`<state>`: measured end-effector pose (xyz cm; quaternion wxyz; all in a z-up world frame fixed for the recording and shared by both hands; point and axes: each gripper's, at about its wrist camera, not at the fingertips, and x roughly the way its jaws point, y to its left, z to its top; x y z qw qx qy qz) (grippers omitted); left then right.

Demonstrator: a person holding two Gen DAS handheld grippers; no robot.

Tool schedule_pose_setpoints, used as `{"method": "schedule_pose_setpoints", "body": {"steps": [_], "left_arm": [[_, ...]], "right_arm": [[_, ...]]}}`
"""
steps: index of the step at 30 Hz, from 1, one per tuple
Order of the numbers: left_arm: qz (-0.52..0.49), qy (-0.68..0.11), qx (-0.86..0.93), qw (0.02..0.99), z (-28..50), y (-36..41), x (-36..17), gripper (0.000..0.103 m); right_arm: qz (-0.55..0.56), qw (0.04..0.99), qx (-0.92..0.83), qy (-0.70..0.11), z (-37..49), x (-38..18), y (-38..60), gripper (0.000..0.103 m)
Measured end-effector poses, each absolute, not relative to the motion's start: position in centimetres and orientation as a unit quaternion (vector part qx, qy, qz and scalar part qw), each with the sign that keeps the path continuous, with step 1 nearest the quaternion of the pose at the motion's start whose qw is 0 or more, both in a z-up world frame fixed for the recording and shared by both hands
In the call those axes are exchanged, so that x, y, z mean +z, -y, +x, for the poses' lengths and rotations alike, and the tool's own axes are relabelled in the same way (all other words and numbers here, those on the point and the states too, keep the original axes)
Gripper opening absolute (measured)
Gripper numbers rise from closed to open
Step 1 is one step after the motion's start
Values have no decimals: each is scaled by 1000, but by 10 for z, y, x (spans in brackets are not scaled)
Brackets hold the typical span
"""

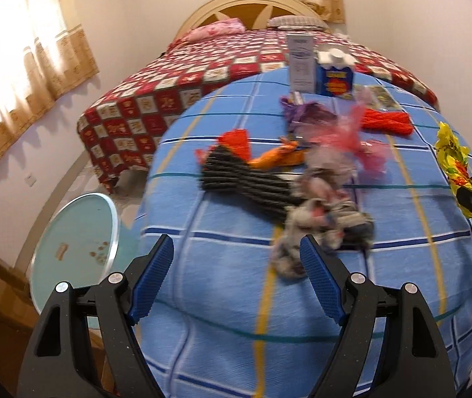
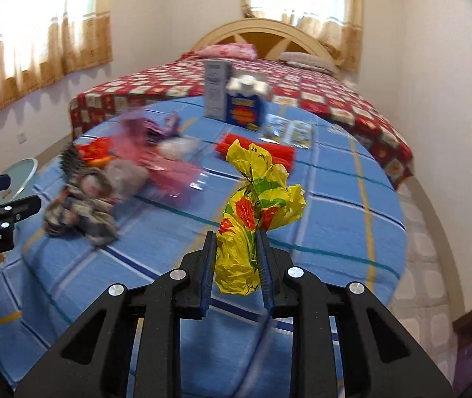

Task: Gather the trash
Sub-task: 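Grasp the yellow floral wrapper with the right tool while the left tool grasps the checked rag, then carry the rag and yellow wrapper over the blue bin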

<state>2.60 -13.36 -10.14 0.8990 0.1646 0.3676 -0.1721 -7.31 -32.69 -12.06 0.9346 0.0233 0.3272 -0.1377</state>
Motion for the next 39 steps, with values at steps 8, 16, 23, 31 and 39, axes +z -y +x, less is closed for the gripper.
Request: {"method": "schedule_pose_setpoints", "body": {"steps": [8,16,23,31,39], "left_arm": [[173,-404,-198,876,28,161,-131,52],[169,-384,-223,880,11,152,-109,17],[153,-343,-213,902,2,122,-69,17],[133,-327,-185,917,13,89,-47,17],[124,-329,-160,922,26,61,-44,17]], "right_arm": [[49,931,-145,-330,-85,-139,350,25],[54,945,-118,-301,-93,-121,337,25],[38,955,-86,-280,-90,-100,309,25],[25,961,-52,-271,-74,-85,282,25],[9,964,-15,-267,-52,-80,249,25]]}}
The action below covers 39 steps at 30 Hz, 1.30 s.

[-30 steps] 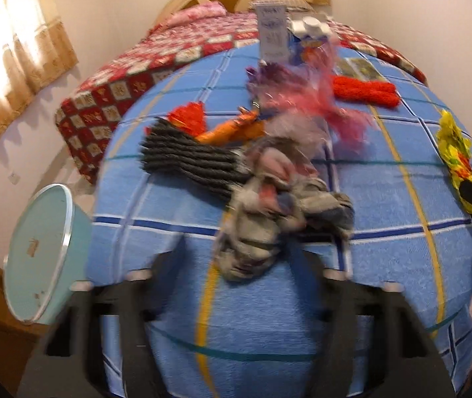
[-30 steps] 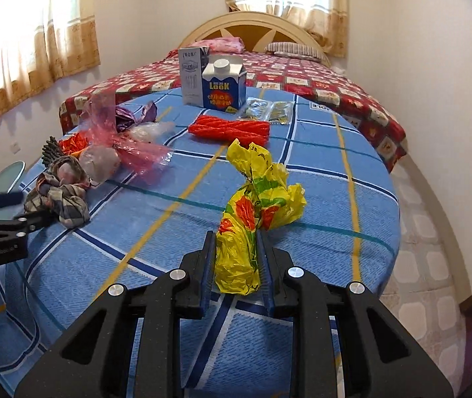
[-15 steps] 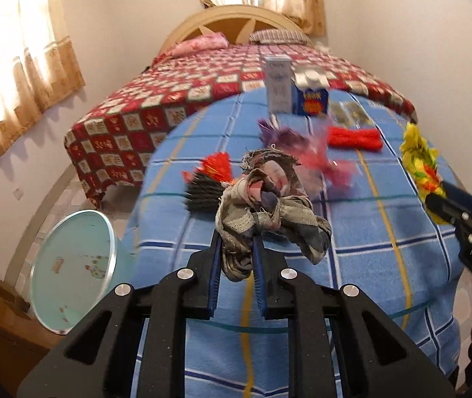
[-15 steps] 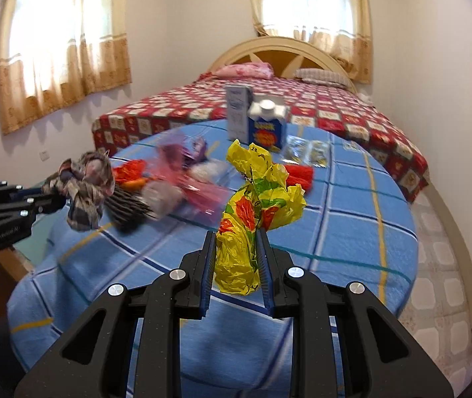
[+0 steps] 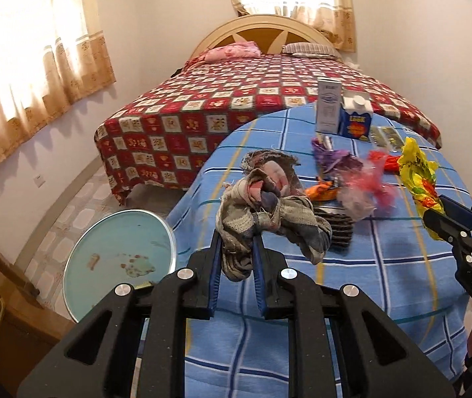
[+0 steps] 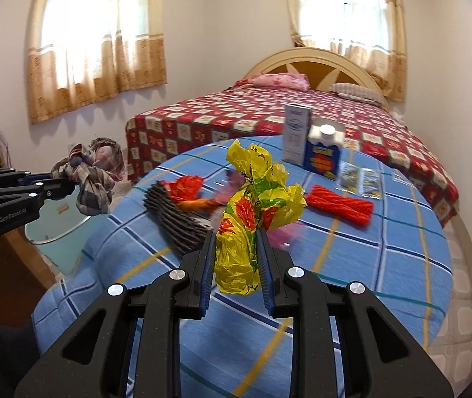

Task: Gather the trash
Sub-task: 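Carry the rag and yellow wrapper over the blue bin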

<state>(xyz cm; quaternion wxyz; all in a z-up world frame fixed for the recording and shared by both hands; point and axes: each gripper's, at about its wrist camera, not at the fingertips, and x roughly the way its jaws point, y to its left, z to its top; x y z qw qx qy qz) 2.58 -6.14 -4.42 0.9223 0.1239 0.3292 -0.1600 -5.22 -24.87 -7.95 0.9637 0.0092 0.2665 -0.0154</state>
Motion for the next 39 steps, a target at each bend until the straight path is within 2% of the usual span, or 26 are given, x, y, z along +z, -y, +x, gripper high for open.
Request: {"method": "schedule_pose_setpoints", "body": {"steps": [16,39], "left_arm": [[91,-351,-88,928,58,-6,-47,17],[94,-391,52,914,96,-102,-82,17]], "right_arm": [[-12,962,31,-271,-16,-77,205,25],[-83,939,127,-308,87,-85,99,25]]}}
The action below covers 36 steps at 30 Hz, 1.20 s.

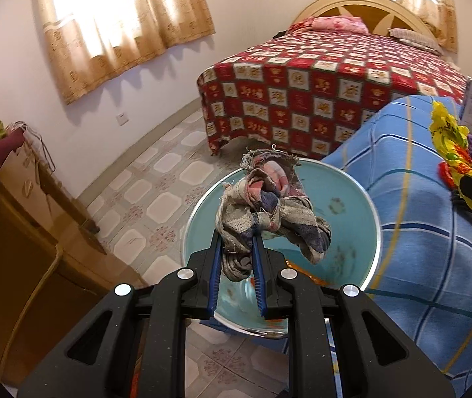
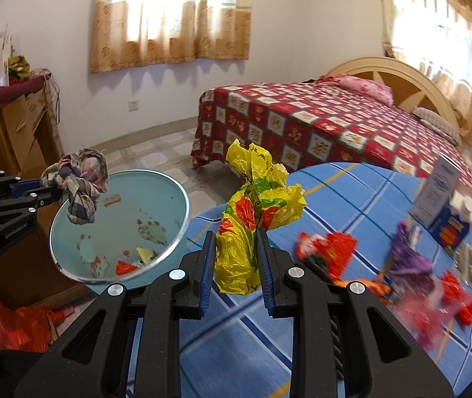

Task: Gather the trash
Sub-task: 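Carry the rag and yellow wrapper over the blue bin, then open the left tool to drop the checked rag while the right tool releases the yellow wrapper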

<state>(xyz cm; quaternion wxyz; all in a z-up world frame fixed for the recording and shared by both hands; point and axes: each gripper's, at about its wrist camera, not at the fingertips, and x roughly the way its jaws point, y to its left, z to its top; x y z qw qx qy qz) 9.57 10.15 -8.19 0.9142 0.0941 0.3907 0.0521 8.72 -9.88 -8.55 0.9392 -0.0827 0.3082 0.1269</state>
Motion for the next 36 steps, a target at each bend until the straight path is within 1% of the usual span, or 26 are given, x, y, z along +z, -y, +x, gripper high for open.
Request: {"method": "schedule_pose_setpoints", "body": {"steps": [20,36], "left_arm": [[97,-411,97,901,109,-138,-97,17],[88,-413,102,901,113,-144,-97,17]], "right_arm": [[-123,920,167,-332,130,-101,32,25],[-132,915,176,-340,138,-107,19,25]]}}
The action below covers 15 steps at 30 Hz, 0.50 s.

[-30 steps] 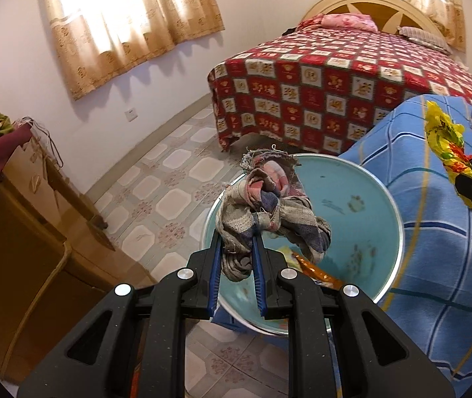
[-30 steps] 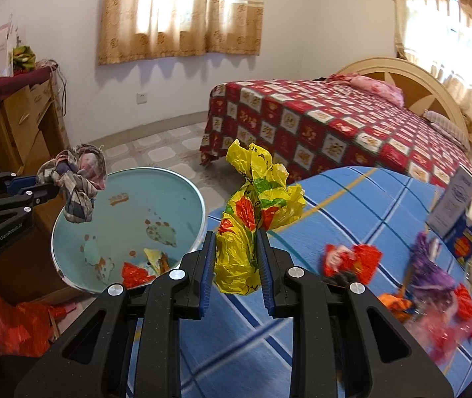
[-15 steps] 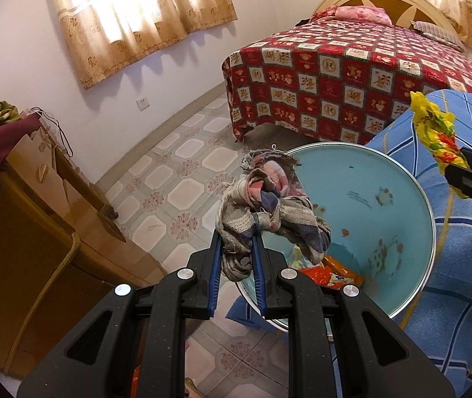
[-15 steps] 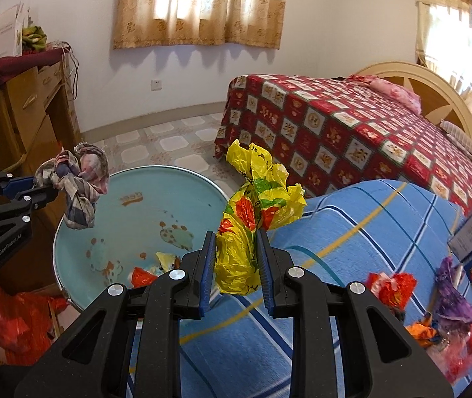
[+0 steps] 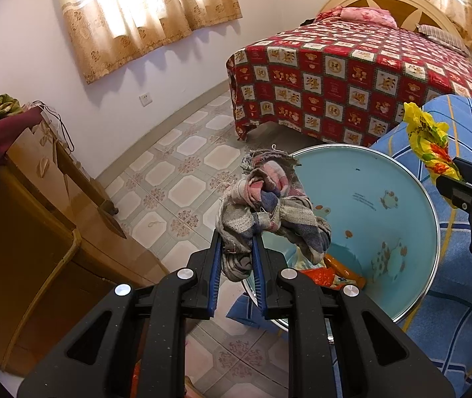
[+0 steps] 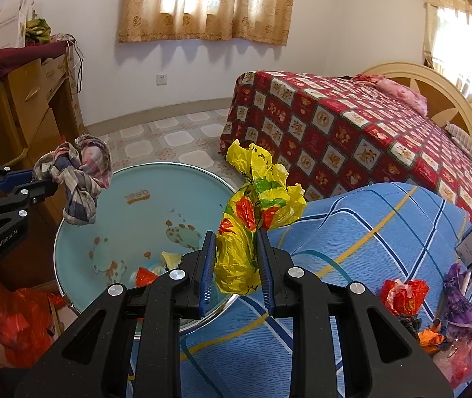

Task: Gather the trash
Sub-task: 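Open the left tool to drop the checked rag while the right tool releases the yellow wrapper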

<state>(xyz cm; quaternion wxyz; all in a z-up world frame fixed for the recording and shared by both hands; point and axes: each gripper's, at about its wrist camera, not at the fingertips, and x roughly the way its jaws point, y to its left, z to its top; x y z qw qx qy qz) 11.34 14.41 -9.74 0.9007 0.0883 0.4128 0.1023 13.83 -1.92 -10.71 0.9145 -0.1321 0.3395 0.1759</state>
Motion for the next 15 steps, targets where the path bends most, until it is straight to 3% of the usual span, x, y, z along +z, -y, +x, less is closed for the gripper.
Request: {"method": "schedule_pose_setpoints", "body": {"steps": [15], "left_arm": [[84,-412,99,902,113,-142,-95,17]], "right_arm": [[-135,914,182,-336,134,-106,13,25]]}}
